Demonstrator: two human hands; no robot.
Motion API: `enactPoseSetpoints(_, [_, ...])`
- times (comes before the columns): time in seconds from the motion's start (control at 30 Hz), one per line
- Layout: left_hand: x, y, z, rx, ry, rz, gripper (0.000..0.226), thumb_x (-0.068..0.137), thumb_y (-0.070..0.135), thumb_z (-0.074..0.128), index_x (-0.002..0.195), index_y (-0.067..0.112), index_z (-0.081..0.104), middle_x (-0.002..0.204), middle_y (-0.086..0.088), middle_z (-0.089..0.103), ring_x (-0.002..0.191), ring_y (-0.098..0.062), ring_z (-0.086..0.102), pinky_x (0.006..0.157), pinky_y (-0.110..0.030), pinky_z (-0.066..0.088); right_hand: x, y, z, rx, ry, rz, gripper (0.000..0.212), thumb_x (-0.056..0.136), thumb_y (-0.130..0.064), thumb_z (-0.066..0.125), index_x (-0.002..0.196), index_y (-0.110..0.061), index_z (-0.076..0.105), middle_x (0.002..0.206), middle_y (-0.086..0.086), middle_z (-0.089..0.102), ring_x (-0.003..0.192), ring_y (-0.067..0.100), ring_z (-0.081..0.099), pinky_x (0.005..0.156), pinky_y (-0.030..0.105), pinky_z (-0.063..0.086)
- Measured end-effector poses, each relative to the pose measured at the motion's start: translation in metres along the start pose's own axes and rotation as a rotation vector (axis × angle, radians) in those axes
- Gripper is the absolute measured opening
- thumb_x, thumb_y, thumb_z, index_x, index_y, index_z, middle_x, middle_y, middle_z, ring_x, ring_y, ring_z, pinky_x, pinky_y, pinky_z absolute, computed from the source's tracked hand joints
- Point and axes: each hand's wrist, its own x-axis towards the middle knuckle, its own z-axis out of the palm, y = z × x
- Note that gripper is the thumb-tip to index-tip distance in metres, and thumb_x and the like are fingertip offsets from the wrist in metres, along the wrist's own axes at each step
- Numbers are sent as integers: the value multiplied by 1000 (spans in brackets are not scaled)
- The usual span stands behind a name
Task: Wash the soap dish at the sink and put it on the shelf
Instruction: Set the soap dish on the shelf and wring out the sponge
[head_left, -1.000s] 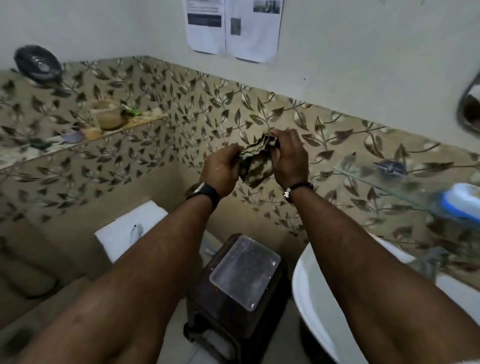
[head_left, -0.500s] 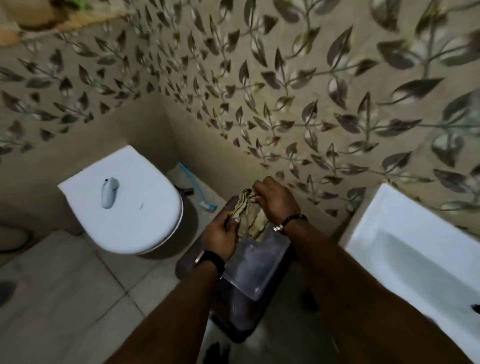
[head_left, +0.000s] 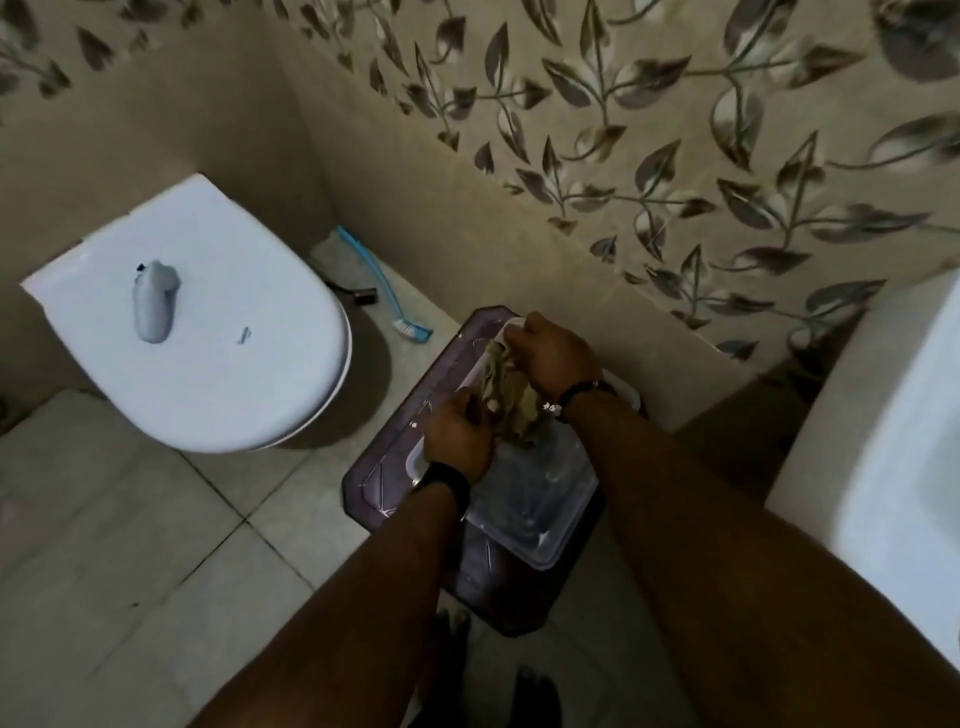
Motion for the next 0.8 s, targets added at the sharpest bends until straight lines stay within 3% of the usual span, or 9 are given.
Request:
enactPoseSetpoints(0.07, [-3, 2, 2, 46, 26, 47, 28, 101, 23, 55, 124, 14, 67, 120, -12, 71, 110, -29, 64, 85, -21, 37, 0, -2, 5, 85, 47, 137, 30, 101, -37, 41, 115, -16, 57, 122, 16, 61, 106, 36, 59, 79, 36, 39])
enactPoseSetpoints(0.2, [-12, 8, 5, 130, 77, 181, 30, 95, 6, 59, 125, 6, 64, 125, -18, 64, 111, -35, 60, 82, -19, 31, -11, -9, 7, 110, 118, 256, 21, 100, -15, 42, 109, -6, 59, 111, 20, 61, 98, 40, 60, 82, 49, 52])
enactPoseSetpoints(0.33, [-15, 9, 8, 369, 54, 429, 42, 86, -1, 64, 127, 1, 63, 135, -25, 57, 121, -46, 52, 98, -45, 45, -25, -5, 15, 9, 75, 160, 25, 97, -11, 47, 117, -4, 62, 124, 20, 58, 113, 37, 52, 91, 45, 43])
enactPoseSetpoints(0.4, [-13, 8, 12, 521, -51, 504, 53, 91, 7, 58, 144, 4, 50, 151, -22, 46, 140, -42, 38, 113, -51, 35, -31, -4, 22, -77, 2, 59, 33, 98, -18, 47, 127, -8, 60, 137, 15, 54, 125, 36, 47, 101, 44, 38])
enactPoseSetpoints(0.53, [-6, -3, 23, 729, -198, 531, 66, 98, 18, 45, 157, 6, 17, 167, -13, 13, 155, -28, 6, 125, -45, 10, -38, -6, 37, -53, -41, 38, 48, 102, -24, 40, 149, -13, 39, 155, 7, 40, 142, 27, 35, 117, 38, 24])
enactPoseSetpoints(0.7, [-1, -16, 31, 762, -303, 426, 66, 101, 19, 36, 159, 7, 7, 167, -14, 10, 154, -30, 6, 126, -43, 8, -42, 0, 65, -34, -205, 112, 57, 106, -30, 24, 157, -13, 4, 167, 4, -2, 153, 20, -3, 121, 35, -8])
enactPoseSetpoints(0.8, [-1, -22, 36, 741, -314, 396, 67, 101, 21, 35, 159, 8, 3, 167, -15, 8, 154, -30, 4, 126, -44, 7, -43, 0, 76, -46, -240, 128, 61, 106, -34, 19, 156, -12, -8, 166, 5, -13, 152, 21, -13, 118, 37, -16])
